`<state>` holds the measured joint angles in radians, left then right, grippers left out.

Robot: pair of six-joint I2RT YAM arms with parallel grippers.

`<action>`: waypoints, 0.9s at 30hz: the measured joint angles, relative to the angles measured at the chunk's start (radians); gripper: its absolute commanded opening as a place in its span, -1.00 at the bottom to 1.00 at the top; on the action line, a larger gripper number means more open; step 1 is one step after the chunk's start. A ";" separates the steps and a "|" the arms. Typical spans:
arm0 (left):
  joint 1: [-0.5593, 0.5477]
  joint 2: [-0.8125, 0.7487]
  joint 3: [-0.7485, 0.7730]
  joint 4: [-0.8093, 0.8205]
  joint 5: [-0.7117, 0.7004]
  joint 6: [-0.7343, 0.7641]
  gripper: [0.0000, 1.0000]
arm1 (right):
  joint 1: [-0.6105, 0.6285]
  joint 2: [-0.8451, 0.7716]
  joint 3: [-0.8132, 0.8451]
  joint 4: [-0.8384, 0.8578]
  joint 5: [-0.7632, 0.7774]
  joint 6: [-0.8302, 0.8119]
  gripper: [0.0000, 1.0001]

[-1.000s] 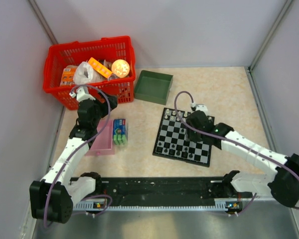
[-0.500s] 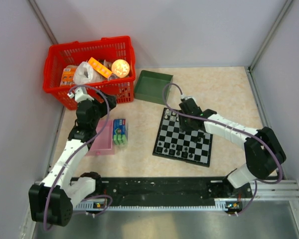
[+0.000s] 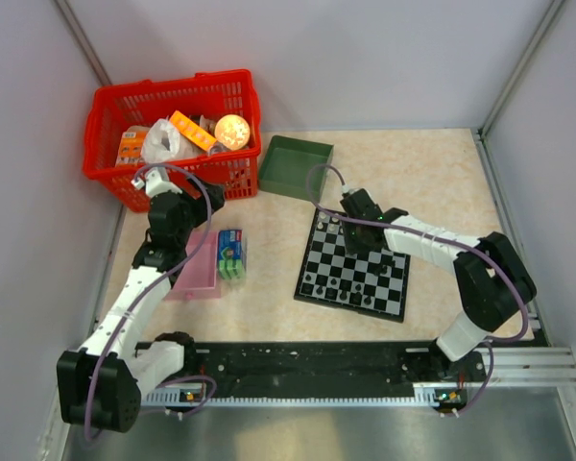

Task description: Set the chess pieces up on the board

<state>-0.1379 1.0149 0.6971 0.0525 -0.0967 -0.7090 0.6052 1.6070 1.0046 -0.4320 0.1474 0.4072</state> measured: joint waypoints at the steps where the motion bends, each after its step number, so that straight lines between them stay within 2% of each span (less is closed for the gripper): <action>1: 0.000 0.000 0.000 0.000 0.000 0.000 0.97 | 0.000 0.004 0.000 0.000 0.000 -0.002 -0.49; 4: 0.000 0.000 0.000 0.000 0.000 0.000 0.98 | -0.001 0.013 0.010 -0.003 0.001 -0.008 -0.53; 7: 0.000 0.000 0.000 0.000 0.000 0.000 0.97 | -0.002 0.014 0.013 0.000 0.005 -0.014 -0.69; 15: 0.000 0.004 0.000 0.001 0.000 0.000 0.97 | -0.002 0.014 0.013 -0.002 0.016 -0.023 -0.82; 24: 0.001 0.009 0.000 0.000 0.003 0.000 0.97 | -0.002 0.007 0.012 -0.006 0.006 -0.033 -0.87; 27: 0.001 0.009 0.000 0.001 0.003 0.000 0.97 | -0.003 -0.045 -0.004 -0.013 -0.016 -0.031 -0.87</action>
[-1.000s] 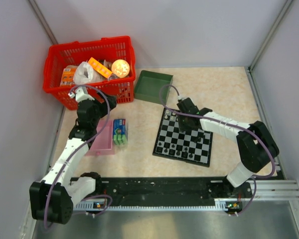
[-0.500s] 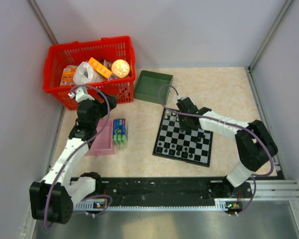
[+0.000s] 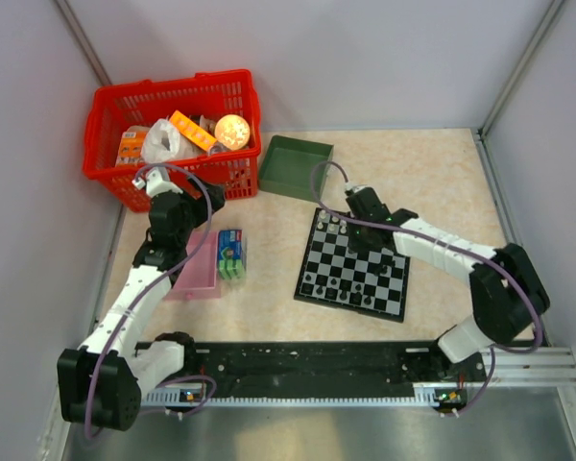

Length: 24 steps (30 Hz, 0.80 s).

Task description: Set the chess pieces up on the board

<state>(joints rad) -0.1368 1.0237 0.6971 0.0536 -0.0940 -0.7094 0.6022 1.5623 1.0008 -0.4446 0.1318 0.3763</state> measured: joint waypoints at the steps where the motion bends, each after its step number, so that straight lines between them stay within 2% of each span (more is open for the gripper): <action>1: 0.000 0.000 0.000 -0.001 0.000 0.000 0.98 | 0.000 -0.035 -0.011 -0.004 -0.004 0.001 -0.88; 6: 0.002 0.000 0.000 0.000 0.001 0.000 0.98 | -0.002 -0.220 -0.079 -0.021 -0.022 0.021 -0.88; 12: 0.003 0.011 0.000 0.009 0.008 -0.005 0.98 | -0.001 -0.366 -0.194 -0.071 -0.040 0.061 -0.88; 18: 0.003 0.017 0.000 0.018 0.023 -0.013 0.98 | 0.002 -0.422 -0.314 -0.129 -0.074 0.100 -0.87; 24: 0.003 0.017 0.000 0.027 0.027 -0.022 0.97 | 0.020 -0.422 -0.339 -0.148 -0.082 0.124 -0.87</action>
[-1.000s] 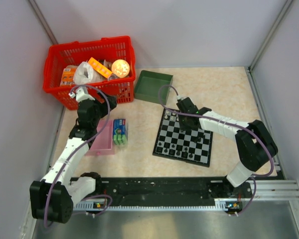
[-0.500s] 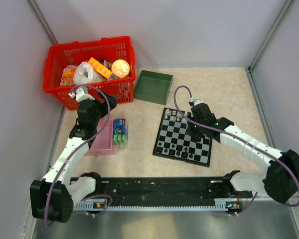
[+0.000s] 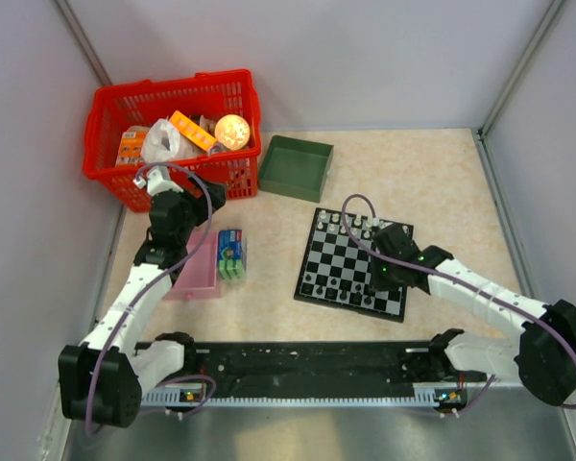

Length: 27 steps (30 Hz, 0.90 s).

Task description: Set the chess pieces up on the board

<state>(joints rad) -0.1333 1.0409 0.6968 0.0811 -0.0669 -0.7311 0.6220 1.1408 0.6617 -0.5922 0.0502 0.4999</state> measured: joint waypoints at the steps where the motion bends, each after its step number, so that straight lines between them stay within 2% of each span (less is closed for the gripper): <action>1: 0.000 0.000 0.000 0.001 0.000 0.000 0.97 | 0.004 0.000 0.000 0.000 0.000 0.002 -0.87; 27: 0.000 0.000 -0.003 0.002 0.000 0.000 0.97 | 0.017 0.021 -0.023 0.037 0.046 0.018 -0.85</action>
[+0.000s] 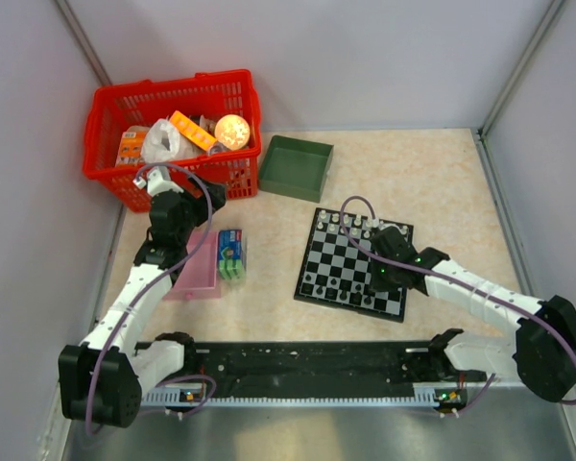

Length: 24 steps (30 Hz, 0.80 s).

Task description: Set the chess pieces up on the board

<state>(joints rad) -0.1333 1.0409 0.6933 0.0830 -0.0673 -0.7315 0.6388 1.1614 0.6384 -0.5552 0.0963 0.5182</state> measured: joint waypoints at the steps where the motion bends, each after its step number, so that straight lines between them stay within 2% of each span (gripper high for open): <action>1: 0.000 0.000 0.000 0.000 0.000 0.000 0.97 | 0.000 0.000 0.000 0.003 -0.001 0.000 -0.84; 7: 0.000 0.000 0.000 0.001 0.000 0.000 0.98 | 0.001 0.000 -0.003 0.016 -0.003 0.000 -0.76; 24: 0.000 0.000 0.000 0.001 0.001 0.000 0.98 | 0.003 -0.001 -0.003 0.015 -0.029 -0.002 -0.28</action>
<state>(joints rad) -0.1333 1.0409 0.6933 0.0837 -0.0666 -0.7315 0.6415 1.1603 0.6353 -0.5404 0.0673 0.5163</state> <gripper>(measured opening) 0.987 0.312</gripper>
